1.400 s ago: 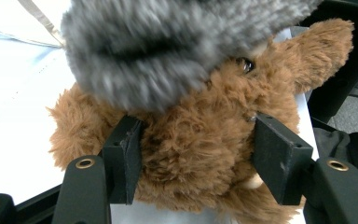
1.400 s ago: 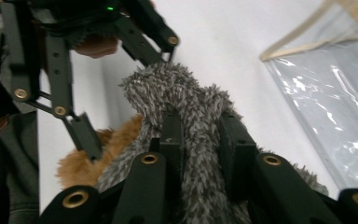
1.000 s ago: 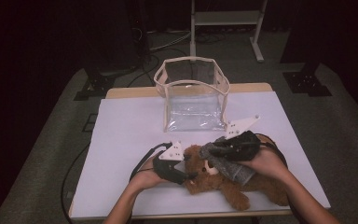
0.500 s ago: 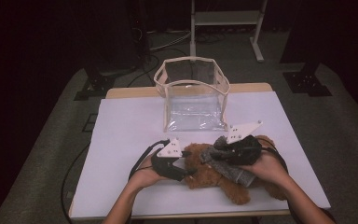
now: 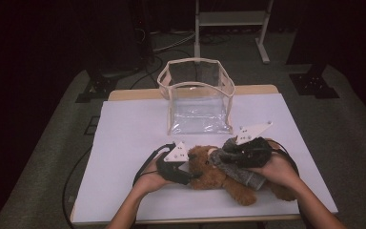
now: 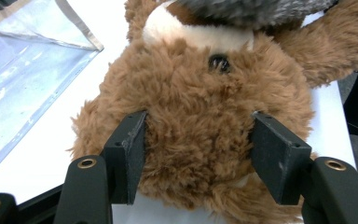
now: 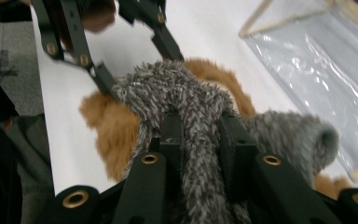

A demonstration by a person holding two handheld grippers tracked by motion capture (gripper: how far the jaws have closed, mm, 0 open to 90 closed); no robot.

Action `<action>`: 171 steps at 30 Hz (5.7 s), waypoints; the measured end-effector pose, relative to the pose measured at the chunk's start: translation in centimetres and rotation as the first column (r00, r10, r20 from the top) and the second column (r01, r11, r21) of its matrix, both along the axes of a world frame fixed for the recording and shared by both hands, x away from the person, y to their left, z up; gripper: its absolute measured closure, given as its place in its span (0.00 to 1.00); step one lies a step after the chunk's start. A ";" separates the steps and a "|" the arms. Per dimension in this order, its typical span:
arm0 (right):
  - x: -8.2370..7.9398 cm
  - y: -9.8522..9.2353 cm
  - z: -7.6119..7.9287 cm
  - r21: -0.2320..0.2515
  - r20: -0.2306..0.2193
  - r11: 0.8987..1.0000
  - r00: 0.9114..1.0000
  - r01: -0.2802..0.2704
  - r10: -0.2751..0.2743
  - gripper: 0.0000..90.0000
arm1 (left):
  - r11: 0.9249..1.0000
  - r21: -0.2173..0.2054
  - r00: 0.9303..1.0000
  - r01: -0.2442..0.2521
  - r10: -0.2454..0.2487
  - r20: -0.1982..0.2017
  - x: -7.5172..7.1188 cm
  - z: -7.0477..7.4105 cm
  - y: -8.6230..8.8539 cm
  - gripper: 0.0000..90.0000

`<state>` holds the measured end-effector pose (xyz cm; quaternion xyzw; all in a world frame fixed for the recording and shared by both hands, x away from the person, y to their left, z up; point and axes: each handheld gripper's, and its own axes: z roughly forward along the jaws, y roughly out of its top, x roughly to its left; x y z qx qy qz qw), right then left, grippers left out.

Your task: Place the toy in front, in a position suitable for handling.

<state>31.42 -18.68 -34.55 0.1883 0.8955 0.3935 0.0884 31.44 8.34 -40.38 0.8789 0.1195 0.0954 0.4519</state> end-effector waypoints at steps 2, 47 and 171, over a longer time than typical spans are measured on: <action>-0.2 -0.6 -0.2 -0.018 -0.004 1.000 1.000 0.009 -0.009 0.81 | 1.000 -0.003 1.000 -0.003 0.003 0.001 0.1 0.0 0.0 0.44; 2.5 3.6 0.8 -0.023 0.014 0.999 0.999 -0.047 0.047 0.81 | 0.999 -0.006 0.998 0.054 -0.054 -0.021 -0.1 -0.1 -0.4 0.37; -1.7 -1.7 -0.9 -0.013 -0.084 0.997 0.994 -0.073 0.072 0.81 | 0.987 -0.008 0.985 0.158 -0.158 -0.073 -1.2 1.2 -1.1 0.22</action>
